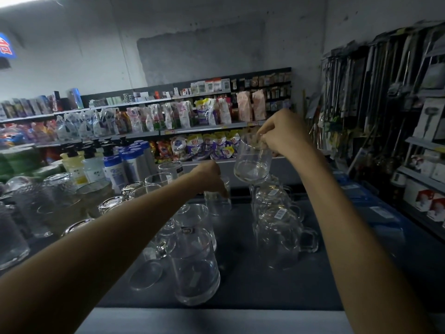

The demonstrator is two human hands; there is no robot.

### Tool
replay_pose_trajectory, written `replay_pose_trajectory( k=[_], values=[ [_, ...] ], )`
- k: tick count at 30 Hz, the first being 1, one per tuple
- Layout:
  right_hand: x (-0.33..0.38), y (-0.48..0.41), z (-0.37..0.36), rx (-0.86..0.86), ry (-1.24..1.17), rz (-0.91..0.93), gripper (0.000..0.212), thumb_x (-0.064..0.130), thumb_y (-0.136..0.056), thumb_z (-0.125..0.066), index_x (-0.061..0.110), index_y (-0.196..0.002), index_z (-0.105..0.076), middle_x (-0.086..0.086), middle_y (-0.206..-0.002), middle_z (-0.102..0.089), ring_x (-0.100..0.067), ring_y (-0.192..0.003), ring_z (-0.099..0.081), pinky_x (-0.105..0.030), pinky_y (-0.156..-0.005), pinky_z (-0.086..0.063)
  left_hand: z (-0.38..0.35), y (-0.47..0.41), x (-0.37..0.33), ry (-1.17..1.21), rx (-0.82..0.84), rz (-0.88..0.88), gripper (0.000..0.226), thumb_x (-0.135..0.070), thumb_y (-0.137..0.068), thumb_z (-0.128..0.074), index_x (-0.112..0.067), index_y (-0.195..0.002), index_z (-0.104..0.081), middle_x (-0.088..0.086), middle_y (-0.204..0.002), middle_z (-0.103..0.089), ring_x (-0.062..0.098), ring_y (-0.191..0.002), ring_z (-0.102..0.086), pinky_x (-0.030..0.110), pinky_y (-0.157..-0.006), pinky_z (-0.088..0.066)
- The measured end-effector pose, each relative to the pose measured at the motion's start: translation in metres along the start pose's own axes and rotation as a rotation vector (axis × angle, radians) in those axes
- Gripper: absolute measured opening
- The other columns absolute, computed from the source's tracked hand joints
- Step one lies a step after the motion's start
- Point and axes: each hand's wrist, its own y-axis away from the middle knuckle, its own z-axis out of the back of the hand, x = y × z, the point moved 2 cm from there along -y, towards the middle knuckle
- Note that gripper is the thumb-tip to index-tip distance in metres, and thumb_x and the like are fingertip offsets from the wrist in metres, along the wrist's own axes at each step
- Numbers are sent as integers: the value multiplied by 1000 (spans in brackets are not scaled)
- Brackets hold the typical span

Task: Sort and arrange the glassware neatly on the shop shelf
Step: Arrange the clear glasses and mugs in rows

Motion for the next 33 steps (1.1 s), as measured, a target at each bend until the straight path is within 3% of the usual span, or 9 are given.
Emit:
replay_pose_trajectory(
  k=[8,11,16,19,21,23,26,30,33],
  values=[
    [-6,-4,-5,-44,-70,3,17,0,-95,-66,12,-97,-79,-8,-106,-75,-12,-82,-62,-16,-66,-46,8,8,-3,115,58,23,89,-37,-77,-88,-8,-150,-46,14,-149,-50,31,-133,-50,42,-109,-47],
    [-6,-6,-8,-72,-97,-20,18,4,-96,-66,17,-97,-79,-4,-107,-75,-12,-83,-65,-14,-55,-42,35,20,-7,221,33,-58,97,-36,-74,-90,-13,-155,-41,11,-153,-47,33,-138,-46,48,-118,-39],
    [-3,-7,-7,-36,-322,-64,18,6,-96,-65,19,-97,-77,-1,-112,-73,-4,-67,-58,-16,-49,-40,72,59,-9,411,2,-242,96,-31,-68,-93,-25,-151,-44,0,-135,-56,22,-120,-60,43,-109,-47],
    [-4,-7,-7,0,-520,-126,17,5,-95,-66,16,-103,-76,-4,-118,-70,-7,-82,-61,-18,-61,-45,78,77,-5,542,36,-265,108,-45,-57,-97,-31,-151,-45,4,-137,-60,24,-121,-65,46,-106,-53],
    [-3,-7,-13,26,-643,-187,22,-2,-93,-65,17,-98,-75,-5,-118,-68,-12,-96,-62,-22,-74,-50,77,84,-6,639,16,-271,91,-36,-68,-94,-26,-146,-50,7,-131,-67,26,-115,-69,46,-102,-57],
    [-3,-10,-22,81,-793,-283,31,-10,-89,-63,20,-85,-69,-4,-106,-73,-20,-94,-68,-30,-75,-57,75,87,-7,775,-40,-278,72,-27,-72,-89,-18,-136,-58,9,-119,-73,30,-112,-71,48,-100,-57],
    [-2,-12,-30,163,-983,-400,30,-17,-89,-54,9,-79,-63,-3,-59,-70,-21,-63,-68,-23,-47,-52,68,87,-5,1045,-111,-245,71,-25,-70,-89,-16,-133,-59,15,-116,-74,37,-111,-71,52,-99,-58],
    [1,-12,-42,285,-1096,-461,23,-17,-91,-53,-3,-95,-71,-15,-95,-72,-28,-79,-68,-30,-52,-54,60,87,-7,1390,-86,-223,80,-20,-72,-90,-12,-141,-52,23,-131,-66,44,-114,-69,46,-89,-61],
    [3,-10,-44,328,-1090,-458,34,-14,-91,-55,-7,-122,-66,-18,-99,-71,-24,-74,-68,-22,-46,-52,65,94,-14,1441,-83,-198,81,-13,-70,-91,-7,-141,-51,25,-129,-66,43,-107,-72,47,-85,-63]
  ],
)
